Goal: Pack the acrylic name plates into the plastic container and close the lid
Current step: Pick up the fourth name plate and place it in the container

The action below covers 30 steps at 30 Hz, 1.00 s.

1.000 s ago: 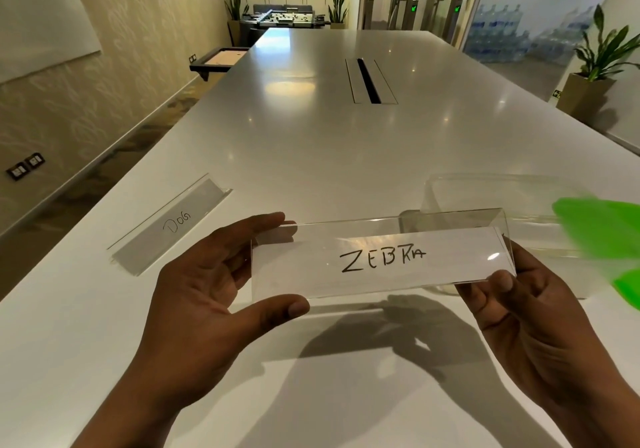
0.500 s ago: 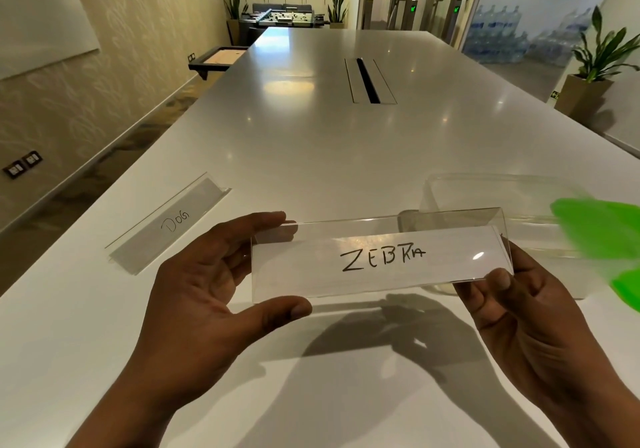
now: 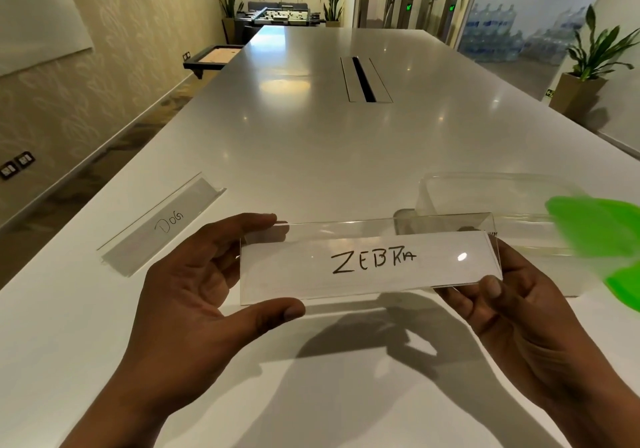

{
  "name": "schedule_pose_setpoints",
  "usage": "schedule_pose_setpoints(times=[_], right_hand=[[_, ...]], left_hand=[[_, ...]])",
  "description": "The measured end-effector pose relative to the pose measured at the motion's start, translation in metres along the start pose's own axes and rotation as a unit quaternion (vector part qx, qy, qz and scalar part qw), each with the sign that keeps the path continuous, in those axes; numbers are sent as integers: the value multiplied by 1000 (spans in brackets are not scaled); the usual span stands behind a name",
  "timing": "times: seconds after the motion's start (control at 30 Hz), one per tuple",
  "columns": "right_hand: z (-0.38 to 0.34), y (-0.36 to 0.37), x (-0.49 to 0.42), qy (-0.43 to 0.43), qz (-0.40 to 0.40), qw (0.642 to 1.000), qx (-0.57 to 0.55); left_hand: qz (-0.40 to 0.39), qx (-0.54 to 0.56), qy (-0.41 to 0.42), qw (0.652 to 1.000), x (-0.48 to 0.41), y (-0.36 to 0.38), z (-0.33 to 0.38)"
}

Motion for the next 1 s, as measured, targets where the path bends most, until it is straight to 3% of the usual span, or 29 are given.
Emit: schedule_pose_setpoints(times=[0.3, 0.43, 0.6, 0.73, 1.0], right_hand=[[-44, -13, -10, -63, -8, 975, 212], [-61, 6, -10, -86, -85, 921, 371], [-62, 24, -4, -41, -159, 834, 527], [-61, 21, 5, -14, -175, 805, 566], [-60, 9, 8, 28, -208, 813, 543]], left_hand=[[-55, -41, -8, 998, 3, 15, -2], [-87, -75, 10, 993, 3, 29, -3], [-120, -96, 40, 987, 3, 50, -5], [-126, -84, 58, 987, 3, 67, -4], [-151, -107, 78, 980, 4, 85, -2]])
Point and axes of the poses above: each hand's wrist, its own x-axis away from the middle knuckle, its own y-axis out of the palm, z = x × y, the point moved 6 cm from there along -x, towards the middle knuckle, and after that the axes turned 3 degrees about -z, right-handed, at the moved point
